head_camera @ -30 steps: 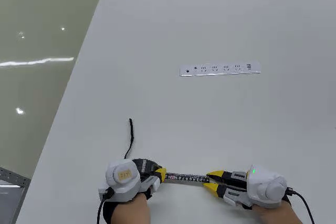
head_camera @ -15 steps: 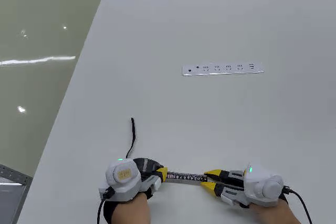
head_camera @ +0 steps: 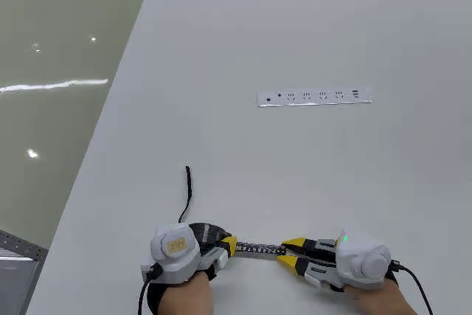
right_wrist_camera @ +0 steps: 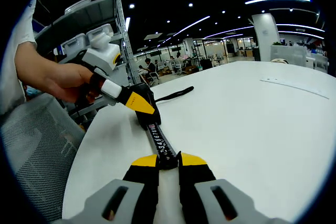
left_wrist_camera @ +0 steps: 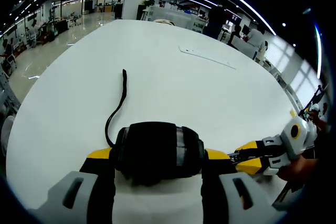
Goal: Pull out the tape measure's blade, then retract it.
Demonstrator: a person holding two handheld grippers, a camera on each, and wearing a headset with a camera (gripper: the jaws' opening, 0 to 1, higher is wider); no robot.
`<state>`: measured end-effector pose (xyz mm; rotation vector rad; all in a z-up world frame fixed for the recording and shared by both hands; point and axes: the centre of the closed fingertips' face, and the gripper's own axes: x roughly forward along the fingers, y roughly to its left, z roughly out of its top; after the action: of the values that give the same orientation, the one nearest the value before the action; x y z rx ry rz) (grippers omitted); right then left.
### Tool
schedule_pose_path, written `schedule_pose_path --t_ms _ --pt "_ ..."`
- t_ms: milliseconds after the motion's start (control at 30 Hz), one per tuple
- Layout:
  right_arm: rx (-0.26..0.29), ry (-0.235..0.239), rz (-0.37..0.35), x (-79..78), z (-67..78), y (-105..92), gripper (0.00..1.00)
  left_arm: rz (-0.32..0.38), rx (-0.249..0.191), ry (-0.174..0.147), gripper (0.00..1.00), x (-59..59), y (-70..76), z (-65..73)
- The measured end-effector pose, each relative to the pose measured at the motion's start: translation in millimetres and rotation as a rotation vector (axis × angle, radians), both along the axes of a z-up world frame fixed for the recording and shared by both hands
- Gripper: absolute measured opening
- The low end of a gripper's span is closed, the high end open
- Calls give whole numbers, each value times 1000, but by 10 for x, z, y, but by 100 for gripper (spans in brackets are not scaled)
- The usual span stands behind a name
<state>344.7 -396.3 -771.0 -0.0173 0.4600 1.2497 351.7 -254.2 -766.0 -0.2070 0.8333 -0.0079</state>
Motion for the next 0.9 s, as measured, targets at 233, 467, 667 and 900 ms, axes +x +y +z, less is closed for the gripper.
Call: schedule_pose_path --t_ms 233,467,667,900 --pt "0 -2 7 3 0 69 13 2 -3 1 64 -2 -1 9" --pt "4 2 15 16 -7 131 13 3 -9 3 64 3 2 2" --pt "6 3 21 16 -10 159 13 1 -8 7 64 -1 -7 12" --pt "7 11 30 27 -10 230 13 6 -19 6 64 4 -2 10"
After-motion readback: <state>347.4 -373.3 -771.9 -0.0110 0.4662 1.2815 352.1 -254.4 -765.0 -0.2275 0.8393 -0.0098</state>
